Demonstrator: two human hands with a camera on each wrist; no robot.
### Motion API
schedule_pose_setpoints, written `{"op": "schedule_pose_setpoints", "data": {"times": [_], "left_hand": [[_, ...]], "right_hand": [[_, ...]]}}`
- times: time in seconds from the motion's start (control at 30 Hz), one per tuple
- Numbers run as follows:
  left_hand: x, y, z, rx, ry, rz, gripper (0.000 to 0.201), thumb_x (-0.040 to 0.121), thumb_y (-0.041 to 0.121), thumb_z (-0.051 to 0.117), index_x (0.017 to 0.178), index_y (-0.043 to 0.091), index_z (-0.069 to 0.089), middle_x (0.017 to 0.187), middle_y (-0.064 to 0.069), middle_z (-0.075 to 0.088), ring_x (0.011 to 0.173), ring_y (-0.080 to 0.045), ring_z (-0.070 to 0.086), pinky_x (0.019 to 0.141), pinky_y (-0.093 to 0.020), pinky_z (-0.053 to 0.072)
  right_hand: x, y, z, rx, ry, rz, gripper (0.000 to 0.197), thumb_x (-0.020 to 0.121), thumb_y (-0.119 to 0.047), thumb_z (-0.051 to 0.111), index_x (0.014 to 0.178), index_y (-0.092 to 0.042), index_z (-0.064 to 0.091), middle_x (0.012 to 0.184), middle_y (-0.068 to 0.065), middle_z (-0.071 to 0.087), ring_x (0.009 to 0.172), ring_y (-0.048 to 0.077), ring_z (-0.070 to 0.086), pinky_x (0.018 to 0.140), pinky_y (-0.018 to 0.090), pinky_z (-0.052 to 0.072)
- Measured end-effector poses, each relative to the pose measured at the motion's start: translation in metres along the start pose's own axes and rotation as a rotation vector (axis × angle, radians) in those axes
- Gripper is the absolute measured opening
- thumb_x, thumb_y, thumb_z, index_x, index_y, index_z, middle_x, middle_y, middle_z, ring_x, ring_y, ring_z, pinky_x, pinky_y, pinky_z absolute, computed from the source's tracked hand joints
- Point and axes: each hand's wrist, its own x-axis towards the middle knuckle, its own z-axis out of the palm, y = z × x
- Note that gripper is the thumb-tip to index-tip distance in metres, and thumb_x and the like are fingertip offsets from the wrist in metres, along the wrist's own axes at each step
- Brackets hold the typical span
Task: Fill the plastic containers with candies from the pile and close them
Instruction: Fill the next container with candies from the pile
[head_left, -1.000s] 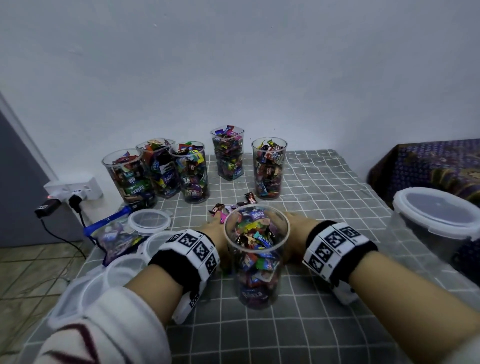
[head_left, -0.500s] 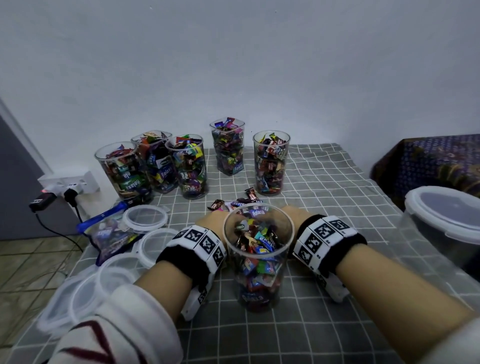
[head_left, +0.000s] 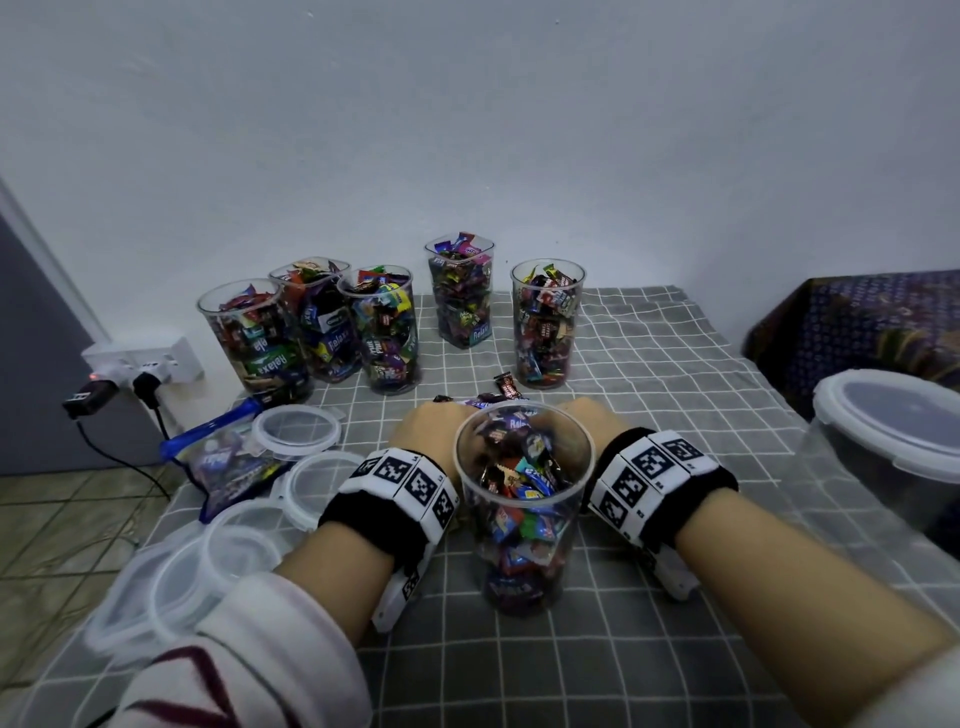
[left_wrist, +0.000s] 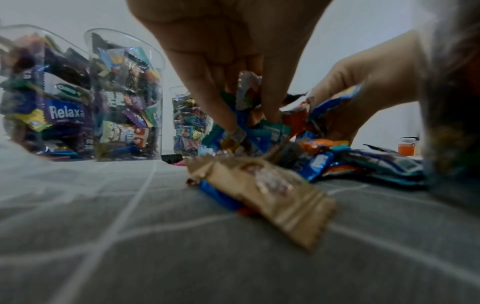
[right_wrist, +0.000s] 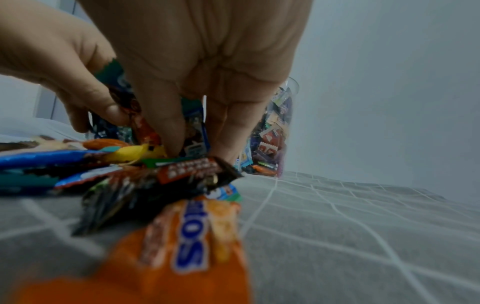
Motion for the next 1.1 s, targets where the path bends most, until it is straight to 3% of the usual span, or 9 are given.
{"op": "schedule_pose_setpoints", "data": {"times": [0.23,0.43,0.57,0.67,0.73,0.87,1.1], "left_hand": [[-0.004,-0.003,-0.001,-0.057,0.073,-0.004,0.024,0.092,0.031,0.048,0.110,0.029,0.064,0.105,-0.002,0.067,0.099,-0.027,0.061,0.083,-0.037,0.051],[-0.010,-0.001,-0.003,-0.082,0.111,-0.005,0.023,0.092,0.030,0.047,0.110,0.029,0.063,0.107,-0.003,0.067,0.101,-0.028,0.060,0.082,-0.035,0.050],[-0.017,0.004,-0.009,-0.144,0.140,-0.032,0.022,0.093,0.029,0.048,0.108,0.027,0.064,0.106,-0.005,0.067,0.101,-0.028,0.060,0.080,-0.033,0.047],[-0.020,0.006,-0.011,-0.173,0.160,-0.035,0.021,0.093,0.031,0.050,0.107,0.027,0.066,0.104,-0.005,0.069,0.099,-0.028,0.060,0.079,-0.034,0.047],[-0.021,0.006,-0.011,-0.173,0.164,-0.037,0.022,0.093,0.033,0.049,0.106,0.026,0.066,0.103,-0.006,0.069,0.098,-0.029,0.061,0.079,-0.035,0.047],[-0.023,0.006,-0.012,-0.189,0.174,-0.055,0.022,0.093,0.034,0.051,0.108,0.028,0.066,0.102,-0.005,0.069,0.097,-0.029,0.061,0.076,-0.033,0.047],[-0.025,0.005,-0.009,-0.181,0.192,-0.047,0.020,0.091,0.029,0.052,0.106,0.029,0.065,0.105,-0.003,0.068,0.099,-0.028,0.060,0.078,-0.034,0.048]], "right_hand": [[-0.014,-0.005,-0.009,0.009,0.027,-0.011,0.026,0.096,-0.023,0.046,0.114,-0.011,0.062,0.112,0.009,0.065,0.104,0.026,0.060,0.089,0.035,0.050],[-0.028,0.004,-0.015,0.218,0.149,0.011,0.028,0.090,-0.024,0.059,0.117,-0.022,0.064,0.114,0.009,0.065,0.108,0.027,0.058,0.092,0.039,0.048],[-0.036,0.013,-0.015,0.340,0.266,0.052,0.011,0.083,-0.015,0.066,0.094,-0.018,0.067,0.099,0.010,0.067,0.092,0.024,0.059,0.072,0.026,0.042],[-0.044,0.015,-0.022,0.438,0.323,0.034,0.015,0.080,-0.010,0.070,0.082,-0.021,0.061,0.084,0.008,0.065,0.077,0.019,0.056,0.057,0.023,0.037],[-0.050,0.012,-0.031,0.500,0.347,0.005,0.020,0.078,-0.006,0.072,0.078,-0.021,0.058,0.077,0.004,0.062,0.074,0.018,0.056,0.060,0.025,0.041],[-0.064,0.006,-0.055,0.684,0.387,-0.067,0.032,0.081,0.005,0.065,0.069,-0.023,0.056,0.073,0.004,0.060,0.069,0.021,0.058,0.072,0.038,0.053],[-0.086,-0.008,-0.088,0.779,0.468,-0.196,0.026,0.082,0.005,0.065,0.075,-0.020,0.059,0.074,0.001,0.060,0.069,0.018,0.060,0.073,0.032,0.056]]}}
